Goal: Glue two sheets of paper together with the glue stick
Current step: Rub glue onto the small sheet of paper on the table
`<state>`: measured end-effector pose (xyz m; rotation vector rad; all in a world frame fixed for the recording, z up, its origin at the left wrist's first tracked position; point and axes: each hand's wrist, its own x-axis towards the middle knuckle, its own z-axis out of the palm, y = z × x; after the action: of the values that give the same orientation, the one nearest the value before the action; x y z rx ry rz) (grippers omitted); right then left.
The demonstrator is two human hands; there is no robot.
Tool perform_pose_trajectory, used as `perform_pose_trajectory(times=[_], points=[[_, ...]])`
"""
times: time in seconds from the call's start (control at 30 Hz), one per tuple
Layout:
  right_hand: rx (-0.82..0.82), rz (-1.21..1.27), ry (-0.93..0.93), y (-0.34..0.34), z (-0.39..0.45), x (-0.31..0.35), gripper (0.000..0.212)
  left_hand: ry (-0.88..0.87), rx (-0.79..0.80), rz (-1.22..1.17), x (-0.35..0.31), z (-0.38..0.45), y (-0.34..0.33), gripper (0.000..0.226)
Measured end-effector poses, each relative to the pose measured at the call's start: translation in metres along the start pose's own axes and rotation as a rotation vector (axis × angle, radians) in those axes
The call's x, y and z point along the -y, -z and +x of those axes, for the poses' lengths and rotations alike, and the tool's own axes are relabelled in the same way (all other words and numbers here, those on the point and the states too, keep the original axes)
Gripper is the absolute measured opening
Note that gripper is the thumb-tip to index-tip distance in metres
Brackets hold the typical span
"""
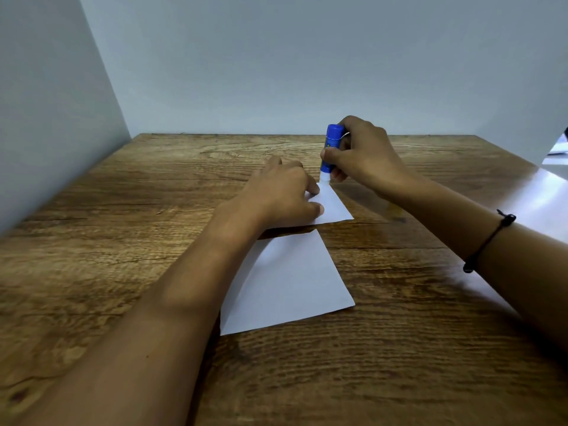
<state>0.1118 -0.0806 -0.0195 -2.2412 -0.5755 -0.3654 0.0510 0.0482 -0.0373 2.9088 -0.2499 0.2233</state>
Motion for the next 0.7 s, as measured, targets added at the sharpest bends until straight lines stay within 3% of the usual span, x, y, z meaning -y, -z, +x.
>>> perform_pose_trajectory(times=[0.7], points=[[0.110,-0.010,0.019,0.033,-0.057,0.009,0.020,0.017,0.004,0.005,-0.002,-0.004,0.000,0.043]])
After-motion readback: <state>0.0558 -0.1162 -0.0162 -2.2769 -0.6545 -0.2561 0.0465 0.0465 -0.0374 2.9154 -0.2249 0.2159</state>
